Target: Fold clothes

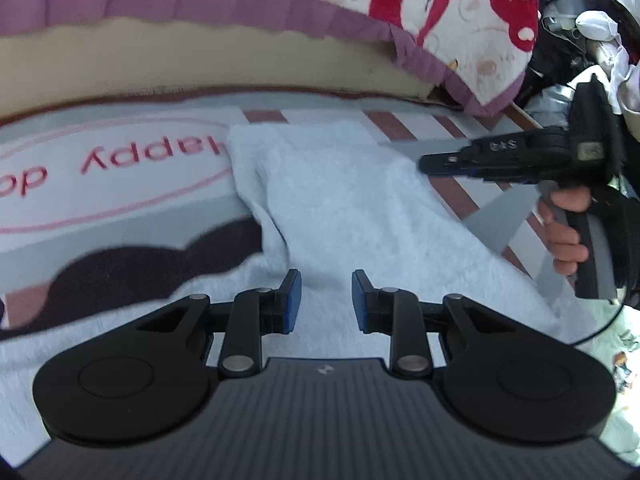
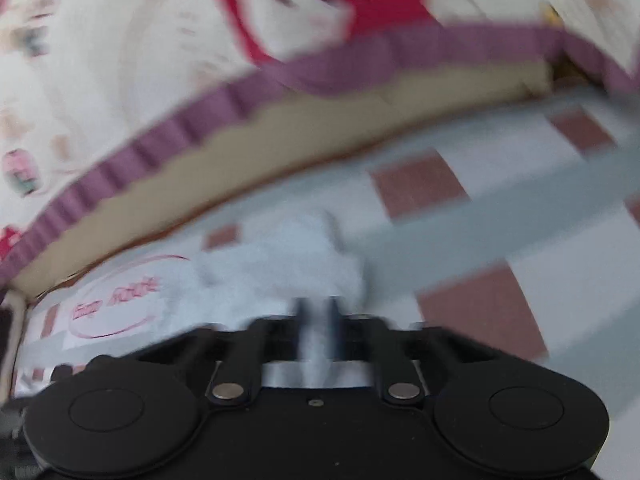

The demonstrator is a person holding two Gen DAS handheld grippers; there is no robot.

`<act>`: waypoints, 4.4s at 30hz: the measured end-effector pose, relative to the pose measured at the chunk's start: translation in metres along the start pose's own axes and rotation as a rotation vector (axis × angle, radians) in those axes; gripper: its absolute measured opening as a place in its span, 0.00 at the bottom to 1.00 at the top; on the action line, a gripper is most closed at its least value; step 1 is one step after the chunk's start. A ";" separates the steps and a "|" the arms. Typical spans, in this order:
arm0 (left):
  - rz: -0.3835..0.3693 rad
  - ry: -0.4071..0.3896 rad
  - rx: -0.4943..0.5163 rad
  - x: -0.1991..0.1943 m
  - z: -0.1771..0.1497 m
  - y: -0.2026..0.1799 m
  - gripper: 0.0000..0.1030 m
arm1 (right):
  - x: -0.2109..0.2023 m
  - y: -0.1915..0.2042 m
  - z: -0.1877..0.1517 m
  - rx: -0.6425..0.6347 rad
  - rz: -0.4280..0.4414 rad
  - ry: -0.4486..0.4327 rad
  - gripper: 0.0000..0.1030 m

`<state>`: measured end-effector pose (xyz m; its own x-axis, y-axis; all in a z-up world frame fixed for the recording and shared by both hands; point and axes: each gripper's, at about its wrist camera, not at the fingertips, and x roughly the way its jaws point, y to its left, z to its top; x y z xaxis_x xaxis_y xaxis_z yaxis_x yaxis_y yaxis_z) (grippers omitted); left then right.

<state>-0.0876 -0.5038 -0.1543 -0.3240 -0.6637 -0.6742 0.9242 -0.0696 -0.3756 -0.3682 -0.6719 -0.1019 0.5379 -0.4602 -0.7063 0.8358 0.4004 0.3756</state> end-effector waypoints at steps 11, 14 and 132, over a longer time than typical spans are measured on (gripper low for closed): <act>0.024 -0.039 -0.005 -0.005 -0.004 0.016 0.24 | 0.019 0.001 0.001 0.055 -0.140 0.046 0.56; 0.055 -0.042 0.017 -0.003 -0.008 0.018 0.24 | 0.021 -0.004 -0.005 0.129 -0.107 0.019 0.13; 0.035 -0.085 0.095 0.048 0.057 0.026 0.51 | -0.017 0.047 -0.003 -0.704 -0.047 -0.138 0.00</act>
<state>-0.0675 -0.5796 -0.1603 -0.2765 -0.7276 -0.6278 0.9509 -0.1125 -0.2884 -0.3382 -0.6430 -0.0741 0.5509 -0.5671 -0.6122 0.6145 0.7721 -0.1622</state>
